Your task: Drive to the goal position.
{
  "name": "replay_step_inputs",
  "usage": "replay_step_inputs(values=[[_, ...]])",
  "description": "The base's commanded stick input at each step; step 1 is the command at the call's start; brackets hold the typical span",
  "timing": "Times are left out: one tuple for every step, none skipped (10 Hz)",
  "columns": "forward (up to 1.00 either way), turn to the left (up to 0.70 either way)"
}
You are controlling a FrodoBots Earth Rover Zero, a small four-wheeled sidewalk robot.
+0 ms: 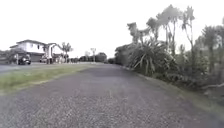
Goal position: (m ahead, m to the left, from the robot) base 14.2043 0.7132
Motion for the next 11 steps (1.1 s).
replay_step_inputs(values=[[0.70,0.02],[0.70,0.02],[0.70,0.02],[0.70,0.02],[0.70,0.02],[0.70,0.02],[0.70,0.02],[0.70,0.02],[0.70,0.01],[0.70,0.02],[0.70,0.02]])
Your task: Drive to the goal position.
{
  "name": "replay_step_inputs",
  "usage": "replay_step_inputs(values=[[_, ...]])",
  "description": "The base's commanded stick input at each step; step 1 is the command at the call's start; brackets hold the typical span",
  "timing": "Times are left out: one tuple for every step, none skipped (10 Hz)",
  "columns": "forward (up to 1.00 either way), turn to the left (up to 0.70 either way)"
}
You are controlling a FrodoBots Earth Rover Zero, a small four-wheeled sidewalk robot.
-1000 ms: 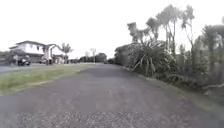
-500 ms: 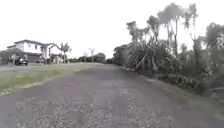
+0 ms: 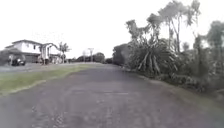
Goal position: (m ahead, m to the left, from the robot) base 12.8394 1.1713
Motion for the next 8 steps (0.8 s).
replay_step_inputs(values=[[0.70,0.02],[0.70,0.02],[0.70,0.02],[0.70,0.02],[0.70,0.02],[0.70,0.02],[0.70,0.02],[0.70,0.02]])
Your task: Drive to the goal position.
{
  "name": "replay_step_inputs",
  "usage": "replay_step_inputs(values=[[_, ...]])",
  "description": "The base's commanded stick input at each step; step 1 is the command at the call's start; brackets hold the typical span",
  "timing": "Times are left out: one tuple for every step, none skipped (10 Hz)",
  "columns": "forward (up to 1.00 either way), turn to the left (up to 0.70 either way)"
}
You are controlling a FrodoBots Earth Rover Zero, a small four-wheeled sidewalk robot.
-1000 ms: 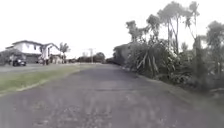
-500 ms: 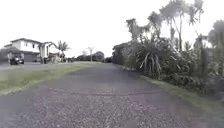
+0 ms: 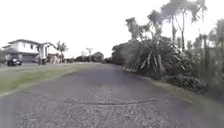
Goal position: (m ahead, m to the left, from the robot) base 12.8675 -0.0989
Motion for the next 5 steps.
replay_step_inputs(values=[[0.70,0.02],[0.70,0.02],[0.70,0.02],[0.70,0.02],[0.70,0.02]])
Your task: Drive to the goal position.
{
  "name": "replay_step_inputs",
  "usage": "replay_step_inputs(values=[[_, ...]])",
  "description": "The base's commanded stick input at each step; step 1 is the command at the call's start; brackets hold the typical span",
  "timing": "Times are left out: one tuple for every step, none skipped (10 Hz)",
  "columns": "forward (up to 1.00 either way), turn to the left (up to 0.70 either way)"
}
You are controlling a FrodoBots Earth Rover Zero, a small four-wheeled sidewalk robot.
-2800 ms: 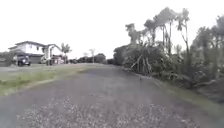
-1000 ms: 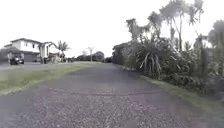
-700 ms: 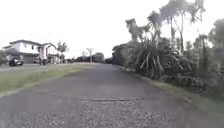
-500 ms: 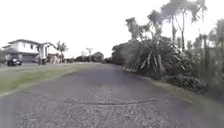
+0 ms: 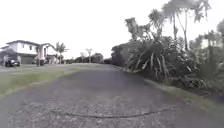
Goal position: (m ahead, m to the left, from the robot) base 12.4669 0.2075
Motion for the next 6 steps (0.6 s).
replay_step_inputs(values=[[0.70,0.02],[0.70,0.02],[0.70,0.02],[0.70,0.02],[0.70,0.02],[0.70,0.02]])
